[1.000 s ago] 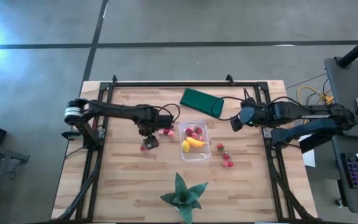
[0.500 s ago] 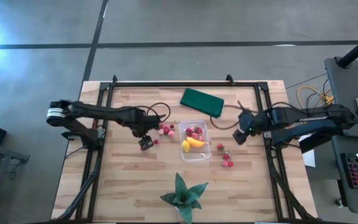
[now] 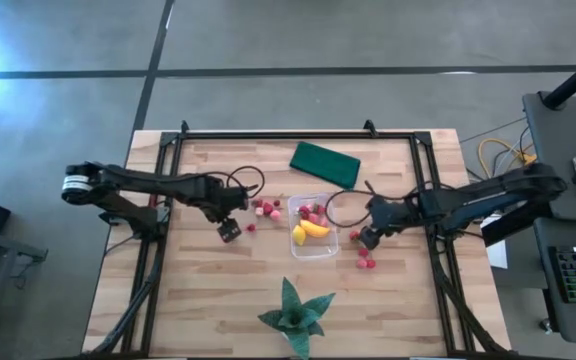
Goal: Pick and placing Produce into tupperware
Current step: Put the strawberry into the transparent bin
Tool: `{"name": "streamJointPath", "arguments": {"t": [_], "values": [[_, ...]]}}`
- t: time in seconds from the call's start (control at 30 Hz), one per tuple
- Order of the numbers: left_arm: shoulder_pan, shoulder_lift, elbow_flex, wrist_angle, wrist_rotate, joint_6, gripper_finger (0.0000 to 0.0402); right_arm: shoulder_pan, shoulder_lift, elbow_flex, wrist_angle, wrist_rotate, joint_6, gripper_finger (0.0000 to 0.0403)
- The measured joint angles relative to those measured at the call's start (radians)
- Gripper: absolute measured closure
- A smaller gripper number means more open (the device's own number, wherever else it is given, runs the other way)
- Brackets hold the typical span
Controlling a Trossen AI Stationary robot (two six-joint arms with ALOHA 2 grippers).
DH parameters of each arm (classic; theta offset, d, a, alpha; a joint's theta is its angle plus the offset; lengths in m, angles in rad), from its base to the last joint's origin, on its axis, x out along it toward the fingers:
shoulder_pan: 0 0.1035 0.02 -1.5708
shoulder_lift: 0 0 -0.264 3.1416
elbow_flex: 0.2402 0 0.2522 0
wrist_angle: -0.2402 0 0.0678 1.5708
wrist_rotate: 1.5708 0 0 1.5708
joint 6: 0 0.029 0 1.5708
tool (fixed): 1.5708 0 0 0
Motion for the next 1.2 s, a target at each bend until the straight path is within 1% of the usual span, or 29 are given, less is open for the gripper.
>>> {"name": "streamJointPath", "arguments": {"t": [0.33, 0.6, 0.77, 0.9, 1.07, 1.2], "values": [[0.0, -0.005, -0.013, 0.001, 0.0, 0.0, 0.0159, 0.006, 0.194, 0.014, 0.022, 0.0, -0.057, 0.0074], [0.0, -0.005, -0.021, 0.006, -0.001, 0.001, 0.0159, 0.006, 0.339, 0.101, 0.032, 0.018, -0.108, 0.0074], [0.0, -0.005, -0.025, 0.005, -0.001, 0.001, 0.0159, 0.006, 0.419, 0.144, 0.009, 0.027, -0.112, 0.0076], [0.0, -0.005, -0.025, 0.007, -0.002, 0.002, 0.0159, 0.006, 0.457, 0.147, 0.0, 0.027, -0.1, 0.0077], [0.0, -0.005, -0.025, 0.009, -0.003, 0.002, 0.0159, 0.006, 0.463, 0.148, 0.015, 0.03, -0.073, 0.008], [0.0, -0.005, -0.025, 0.014, -0.003, 0.002, 0.0159, 0.006, 0.453, 0.148, 0.02, 0.037, -0.063, 0.0115]]}}
